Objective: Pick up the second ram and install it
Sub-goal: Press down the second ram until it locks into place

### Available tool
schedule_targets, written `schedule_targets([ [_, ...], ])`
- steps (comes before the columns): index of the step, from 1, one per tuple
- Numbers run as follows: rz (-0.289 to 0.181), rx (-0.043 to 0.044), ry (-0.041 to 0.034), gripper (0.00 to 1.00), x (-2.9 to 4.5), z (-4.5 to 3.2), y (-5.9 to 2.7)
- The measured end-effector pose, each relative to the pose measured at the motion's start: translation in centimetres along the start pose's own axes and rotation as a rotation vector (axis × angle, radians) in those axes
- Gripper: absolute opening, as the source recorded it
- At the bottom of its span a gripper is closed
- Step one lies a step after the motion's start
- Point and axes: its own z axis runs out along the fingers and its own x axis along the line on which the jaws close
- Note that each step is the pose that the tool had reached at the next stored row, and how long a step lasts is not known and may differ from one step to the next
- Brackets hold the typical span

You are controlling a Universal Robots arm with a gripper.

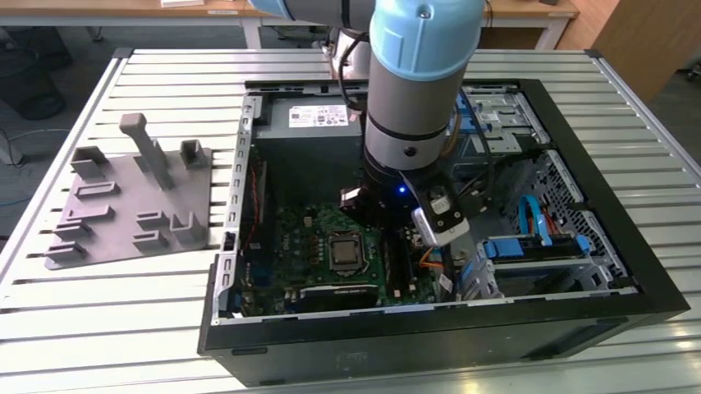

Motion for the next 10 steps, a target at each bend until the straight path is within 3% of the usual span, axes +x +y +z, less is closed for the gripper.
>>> schedule_targets([
  [10, -0.024, -0.0004, 0.0008, 0.14, -0.72, 0.03, 0.07],
])
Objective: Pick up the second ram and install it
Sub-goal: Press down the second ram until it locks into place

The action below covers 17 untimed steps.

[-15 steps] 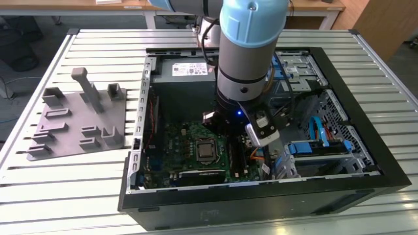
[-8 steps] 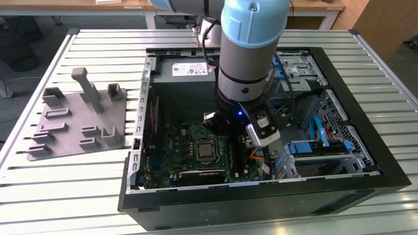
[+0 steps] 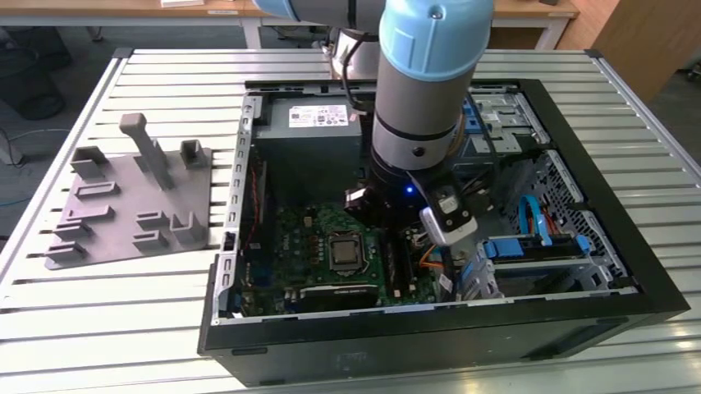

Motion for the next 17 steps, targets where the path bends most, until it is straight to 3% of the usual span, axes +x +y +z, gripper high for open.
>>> schedule_targets([
  [5, -0.016, -0.0003, 0.0007, 0.14, -0.35, 0.11, 0.02],
  [17, -0.024, -0.0014, 0.0009, 0.14, -0.35, 0.64, 0.02],
])
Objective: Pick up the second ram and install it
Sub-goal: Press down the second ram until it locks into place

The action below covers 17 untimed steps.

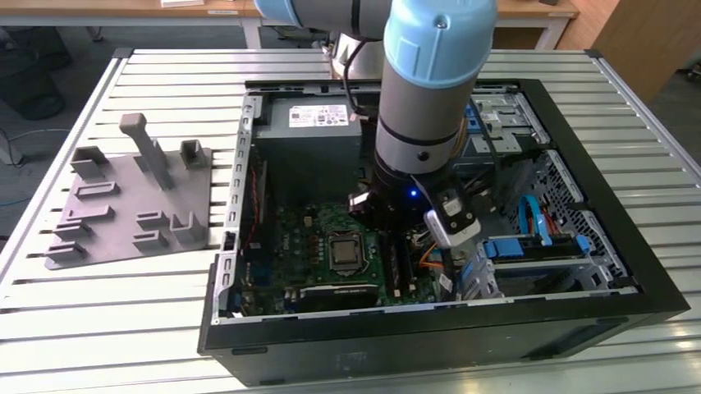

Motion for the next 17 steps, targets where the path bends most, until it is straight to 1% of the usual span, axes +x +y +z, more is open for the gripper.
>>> schedule_targets([
  [8, 0.0, 0.0001, 0.0001, 0.14, 0.01, 0.32, -0.01],
  [13, 0.0, 0.0002, 0.0001, 0.14, 0.01, 0.34, -0.01],
  [14, 0.0, -0.0018, -0.0005, 0.14, 0.0, 0.39, 0.02],
  [16, 0.0, -0.0008, -0.0003, 0.15, 0.0, 0.39, 0.01],
  [17, 0.0, -0.0003, 0.0, 0.21, 0.01, 0.36, -0.01],
])
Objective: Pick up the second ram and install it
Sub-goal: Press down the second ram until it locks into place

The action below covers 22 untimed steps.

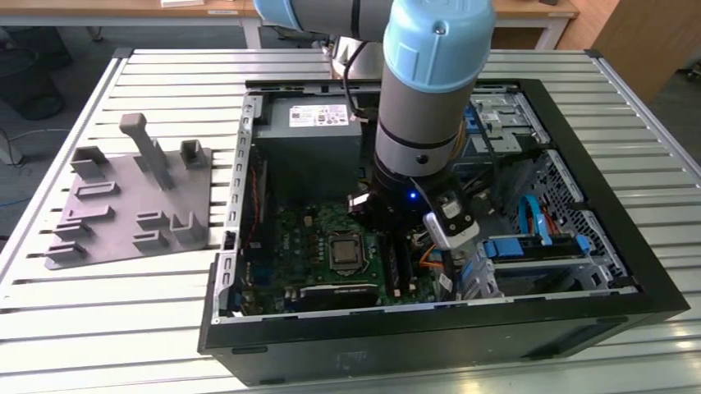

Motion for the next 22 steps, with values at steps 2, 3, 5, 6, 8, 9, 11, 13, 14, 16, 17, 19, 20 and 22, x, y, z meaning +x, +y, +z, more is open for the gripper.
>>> schedule_targets([
  [2, 0.0, 0.0008, 0.0002, 0.21, 0.0, -0.1, -0.01],
  [3, 0.0, 0.0006, -0.0004, 0.21, 0.0, -0.34, 0.0],
  [5, 0.0, 0.0001, -0.0013, 0.21, -0.02, -1.21, 0.02],
  [6, 0.0, 0.0002, -0.0014, 0.21, -0.03, -1.66, 0.03],
  [8, 0.0, 0.0003, -0.0014, 0.21, -0.04, -2.45, 0.09],
  [9, 0.0, 0.0004, -0.0014, 0.2, -0.05, -2.85, 0.14],
  [11, 0.0, 0.0005, -0.0014, 0.14, -0.06, -3.62, 0.2],
  [13, 0.0, 0.0003, -0.0015, 0.1, -0.08, -4.35, 0.26],
  [14, 0.0, 0.0005, -0.0014, 0.1, -0.08, -4.76, 0.29],
  [16, 0.0, 0.0007, -0.0014, 0.1, -0.1, -5.3, 0.33],
  [17, 0.0, 0.0006, -0.0015, 0.1, -0.1, -5.31, 0.33],
  [19, 0.0, 0.0007, -0.0014, 0.1, -0.1, -5.32, 0.32],
  [20, 0.0, 0.0006, -0.0015, 0.1, -0.1, -5.32, 0.33],
  [22, 0.0, 0.0007, -0.0014, 0.1, -0.1, -5.33, 0.33],
])
